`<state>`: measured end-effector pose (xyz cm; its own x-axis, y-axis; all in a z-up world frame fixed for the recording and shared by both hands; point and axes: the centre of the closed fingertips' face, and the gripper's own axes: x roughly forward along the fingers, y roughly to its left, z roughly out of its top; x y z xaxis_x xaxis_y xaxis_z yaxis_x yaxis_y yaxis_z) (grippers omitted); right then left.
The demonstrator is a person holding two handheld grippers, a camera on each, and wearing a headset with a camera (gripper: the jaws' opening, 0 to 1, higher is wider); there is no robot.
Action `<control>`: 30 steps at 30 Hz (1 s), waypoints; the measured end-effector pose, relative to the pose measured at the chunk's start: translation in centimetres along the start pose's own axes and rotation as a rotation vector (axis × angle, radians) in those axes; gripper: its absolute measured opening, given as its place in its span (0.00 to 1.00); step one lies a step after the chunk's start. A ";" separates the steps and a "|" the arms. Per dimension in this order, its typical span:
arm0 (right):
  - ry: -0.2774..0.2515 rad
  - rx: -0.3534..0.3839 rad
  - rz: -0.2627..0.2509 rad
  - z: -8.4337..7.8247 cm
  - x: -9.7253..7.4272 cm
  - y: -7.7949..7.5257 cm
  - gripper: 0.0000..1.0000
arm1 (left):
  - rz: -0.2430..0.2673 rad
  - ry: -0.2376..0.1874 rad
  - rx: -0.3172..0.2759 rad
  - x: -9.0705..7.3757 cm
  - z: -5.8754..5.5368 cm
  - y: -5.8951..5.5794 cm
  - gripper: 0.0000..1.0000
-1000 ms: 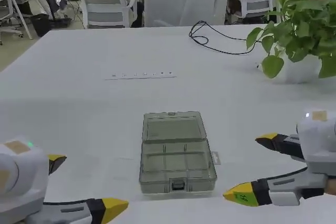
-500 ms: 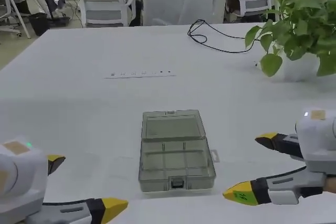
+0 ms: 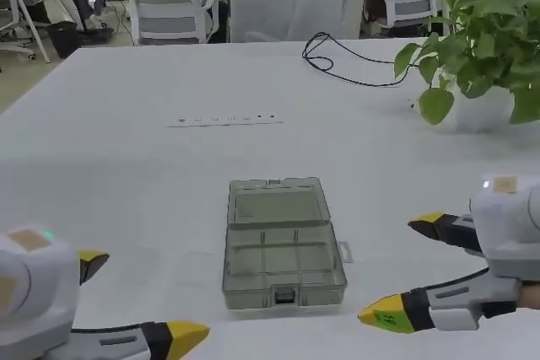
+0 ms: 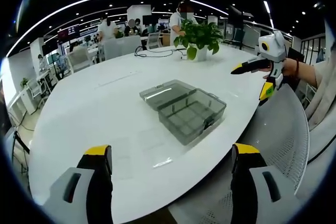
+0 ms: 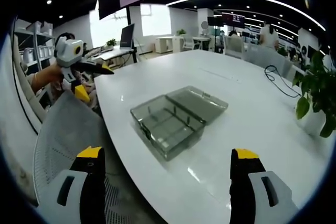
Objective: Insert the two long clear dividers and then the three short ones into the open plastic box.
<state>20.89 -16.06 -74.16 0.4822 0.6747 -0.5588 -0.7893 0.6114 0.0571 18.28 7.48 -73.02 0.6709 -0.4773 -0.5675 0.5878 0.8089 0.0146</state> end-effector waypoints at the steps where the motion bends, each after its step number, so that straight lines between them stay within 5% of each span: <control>1: -0.005 0.002 -0.001 0.1 0.0 -0.1 1.00 | 0.002 0.005 0.003 0.0 -0.1 0.1 0.97; 6: -0.011 0.001 -0.007 0.2 0.1 -0.3 1.00 | 0.001 -0.023 -0.003 -0.1 0.3 0.2 0.97; 15: -0.021 0.016 -0.004 0.3 0.3 -0.4 1.00 | 0.029 0.004 0.008 0.1 0.1 1.5 0.95; 21: -0.022 0.020 -0.005 0.4 0.4 -0.4 0.99 | 0.072 -0.013 -0.025 0.3 0.3 3.4 0.82; 30: -0.034 0.028 -0.027 1.0 0.5 -0.8 0.96 | 0.114 0.066 -0.079 0.9 -1.6 6.0 0.58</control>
<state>22.15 -15.84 -73.69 0.5157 0.6713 -0.5324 -0.7655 0.6401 0.0656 21.69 12.43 -74.75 0.6989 -0.3593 -0.6185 0.4703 0.8823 0.0189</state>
